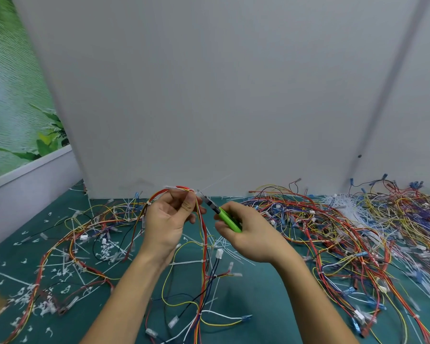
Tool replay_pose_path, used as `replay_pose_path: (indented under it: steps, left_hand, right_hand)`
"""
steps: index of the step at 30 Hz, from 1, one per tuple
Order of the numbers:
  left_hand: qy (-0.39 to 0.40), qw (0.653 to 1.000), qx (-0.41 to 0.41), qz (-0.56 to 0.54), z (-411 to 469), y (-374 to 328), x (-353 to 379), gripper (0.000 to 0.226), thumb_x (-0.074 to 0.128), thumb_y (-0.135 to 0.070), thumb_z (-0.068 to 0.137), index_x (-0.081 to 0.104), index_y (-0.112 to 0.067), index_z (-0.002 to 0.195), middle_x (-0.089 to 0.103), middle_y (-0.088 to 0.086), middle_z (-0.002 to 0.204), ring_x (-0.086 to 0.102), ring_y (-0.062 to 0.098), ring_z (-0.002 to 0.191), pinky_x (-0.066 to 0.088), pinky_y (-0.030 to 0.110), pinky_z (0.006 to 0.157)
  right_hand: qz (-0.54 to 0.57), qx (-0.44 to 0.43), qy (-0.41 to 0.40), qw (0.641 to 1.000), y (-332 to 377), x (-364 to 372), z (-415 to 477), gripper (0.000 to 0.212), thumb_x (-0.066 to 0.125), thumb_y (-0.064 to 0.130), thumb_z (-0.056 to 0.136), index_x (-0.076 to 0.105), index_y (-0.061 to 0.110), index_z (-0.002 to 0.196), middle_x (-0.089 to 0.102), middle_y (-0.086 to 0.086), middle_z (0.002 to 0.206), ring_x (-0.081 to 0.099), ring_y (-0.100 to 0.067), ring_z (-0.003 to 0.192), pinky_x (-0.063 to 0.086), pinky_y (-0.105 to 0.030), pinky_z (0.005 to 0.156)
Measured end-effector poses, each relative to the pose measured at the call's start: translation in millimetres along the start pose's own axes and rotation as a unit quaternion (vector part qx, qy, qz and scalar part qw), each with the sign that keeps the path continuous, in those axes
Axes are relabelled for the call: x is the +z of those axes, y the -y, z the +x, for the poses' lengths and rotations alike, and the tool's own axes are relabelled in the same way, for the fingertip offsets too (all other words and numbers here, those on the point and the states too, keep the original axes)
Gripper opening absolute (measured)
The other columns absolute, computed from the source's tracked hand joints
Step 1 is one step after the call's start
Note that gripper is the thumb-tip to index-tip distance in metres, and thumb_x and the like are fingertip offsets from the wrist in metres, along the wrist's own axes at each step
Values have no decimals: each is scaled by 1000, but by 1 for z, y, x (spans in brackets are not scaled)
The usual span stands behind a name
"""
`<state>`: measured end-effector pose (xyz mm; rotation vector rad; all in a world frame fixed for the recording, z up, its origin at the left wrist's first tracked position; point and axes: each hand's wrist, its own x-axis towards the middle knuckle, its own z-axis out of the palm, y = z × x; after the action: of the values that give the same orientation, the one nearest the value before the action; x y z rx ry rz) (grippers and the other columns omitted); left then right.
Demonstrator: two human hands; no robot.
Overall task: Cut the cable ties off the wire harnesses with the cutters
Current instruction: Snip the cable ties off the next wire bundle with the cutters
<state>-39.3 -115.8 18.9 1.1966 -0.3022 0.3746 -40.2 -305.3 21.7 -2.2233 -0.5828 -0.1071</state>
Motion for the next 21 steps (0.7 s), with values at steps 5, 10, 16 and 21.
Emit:
replay_pose_path:
  steps: [5,10,16,21]
  left_hand:
    - [-6,1000,-20,4,-1,1,3,9,73,-25,80,75,-18,84,75,11,84,74,25,71,51,23,54]
    - [2,999,-36,9,-1,-1,1,6,74,-27,79,79,-24,81,74,6,78,74,24,71,50,23,53]
    - [22,998,-54,26,-3,-1,1,11,79,-32,73,78,-23,79,72,8,75,71,23,71,49,23,53]
    - [35,996,-85,19,-2,-2,-2,19,80,-34,71,77,-17,80,70,8,76,69,21,67,47,22,53]
  right_hand:
    - [17,6,-18,1000,2,3,0,16,62,32,102,63,19,93,62,-7,77,44,-5,56,40,-17,57]
    - [40,15,12,999,5,2,-1,15,63,28,101,64,16,91,56,5,70,45,-2,56,39,-13,57]
    - [54,28,39,997,12,0,-3,14,63,33,100,63,19,97,65,-3,82,56,-8,69,51,-31,70]
    - [57,31,42,997,15,3,-5,18,63,37,100,62,19,96,68,-11,87,61,-19,73,55,-47,79]
